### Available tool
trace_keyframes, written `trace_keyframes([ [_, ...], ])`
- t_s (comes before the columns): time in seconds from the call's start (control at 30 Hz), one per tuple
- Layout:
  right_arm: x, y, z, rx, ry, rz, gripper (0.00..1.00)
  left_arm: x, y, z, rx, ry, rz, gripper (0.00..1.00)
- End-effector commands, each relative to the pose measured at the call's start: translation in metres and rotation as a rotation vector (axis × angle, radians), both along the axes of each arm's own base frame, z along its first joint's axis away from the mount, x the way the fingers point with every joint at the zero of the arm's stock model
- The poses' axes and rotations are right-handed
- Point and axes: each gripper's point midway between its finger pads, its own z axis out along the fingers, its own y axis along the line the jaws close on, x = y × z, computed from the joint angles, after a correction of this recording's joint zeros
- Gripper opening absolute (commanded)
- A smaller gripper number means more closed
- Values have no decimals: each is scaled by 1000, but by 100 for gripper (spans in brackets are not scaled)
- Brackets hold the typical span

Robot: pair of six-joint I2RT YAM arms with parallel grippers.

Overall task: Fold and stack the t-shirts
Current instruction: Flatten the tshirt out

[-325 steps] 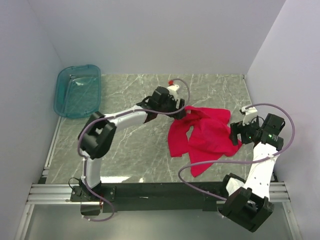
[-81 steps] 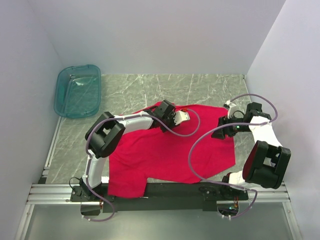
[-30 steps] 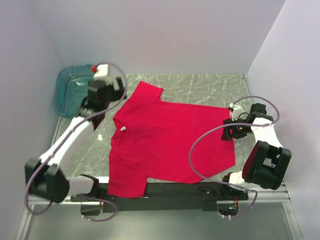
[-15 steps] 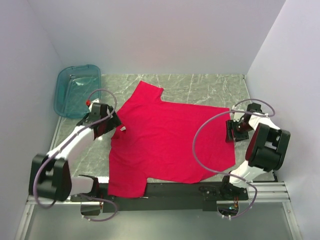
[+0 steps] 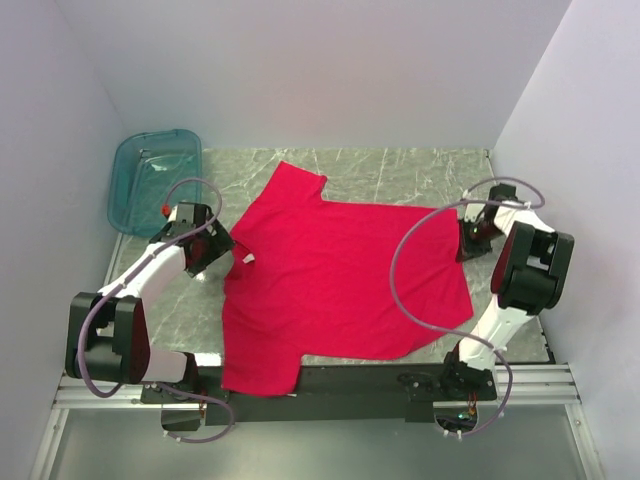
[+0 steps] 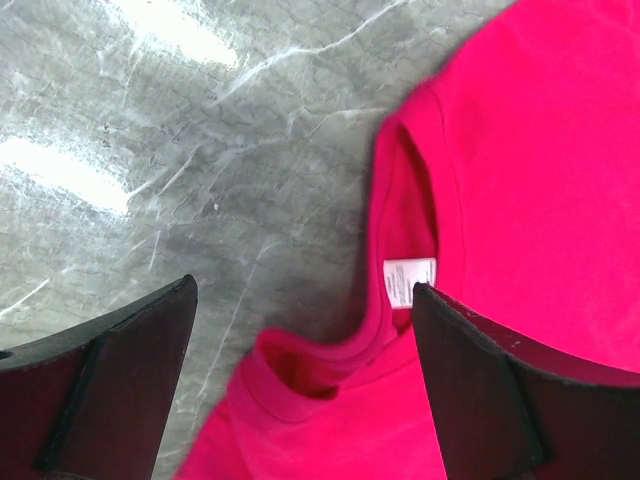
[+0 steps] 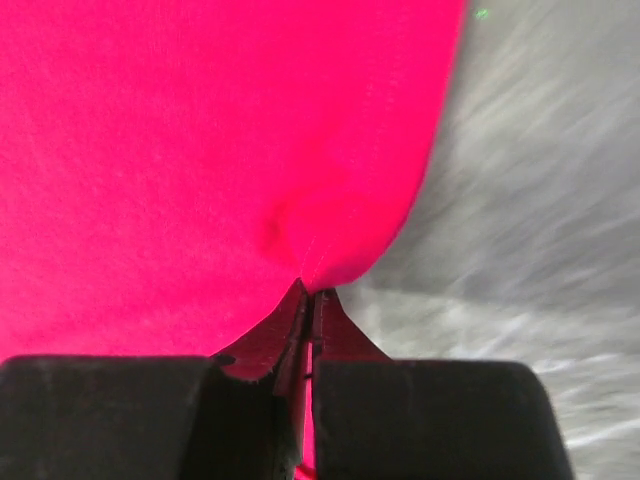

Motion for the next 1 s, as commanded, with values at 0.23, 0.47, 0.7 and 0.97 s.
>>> trace_keyframes([
  [0.23,137,-65,64,-155,-182,-149,54,25,-11,40,-42,-118,-56,95],
  [0.47,95,-58,72,-228,-263,-38,89,47,-58,93,-138,-380,-399,95],
  [0.7,44,-4,79,-73,-314,242,88,101,-83,96,-205,-373,-505,90],
  [0.97,10,-32,15,-186,-118,-10,74,124,-91,79,-243,-336,-516,86],
])
